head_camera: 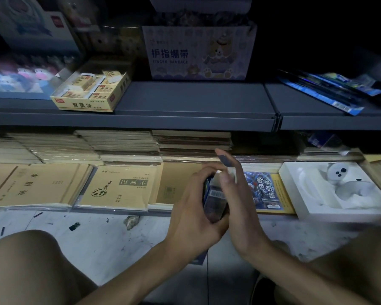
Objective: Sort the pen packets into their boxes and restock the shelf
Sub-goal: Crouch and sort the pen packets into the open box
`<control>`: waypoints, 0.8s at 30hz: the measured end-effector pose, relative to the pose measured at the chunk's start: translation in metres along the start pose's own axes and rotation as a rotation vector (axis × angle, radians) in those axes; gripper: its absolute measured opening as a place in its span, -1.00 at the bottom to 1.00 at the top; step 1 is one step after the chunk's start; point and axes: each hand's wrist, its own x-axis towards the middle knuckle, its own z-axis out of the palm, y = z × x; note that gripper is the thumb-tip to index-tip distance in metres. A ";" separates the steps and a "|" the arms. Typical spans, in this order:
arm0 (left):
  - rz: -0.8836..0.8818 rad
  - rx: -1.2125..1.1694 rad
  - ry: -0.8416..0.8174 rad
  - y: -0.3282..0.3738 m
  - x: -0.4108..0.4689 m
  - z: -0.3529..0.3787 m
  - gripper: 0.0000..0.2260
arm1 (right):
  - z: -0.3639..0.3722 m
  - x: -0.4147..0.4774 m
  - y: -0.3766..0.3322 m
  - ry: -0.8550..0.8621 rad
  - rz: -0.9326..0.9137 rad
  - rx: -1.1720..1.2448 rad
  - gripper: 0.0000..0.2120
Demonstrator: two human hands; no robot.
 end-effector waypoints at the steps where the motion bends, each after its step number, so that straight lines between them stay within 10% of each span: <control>1: 0.003 0.048 -0.003 0.000 0.001 0.000 -0.24 | 0.001 0.001 -0.002 0.037 -0.016 0.012 -0.57; 8: 0.016 0.302 -0.050 -0.008 -0.001 0.000 -0.27 | 0.006 0.005 -0.006 0.142 0.109 0.192 -0.55; 24: -0.006 0.427 -0.034 0.003 -0.002 -0.005 -0.31 | 0.007 0.006 0.011 0.166 -0.249 -0.292 -0.53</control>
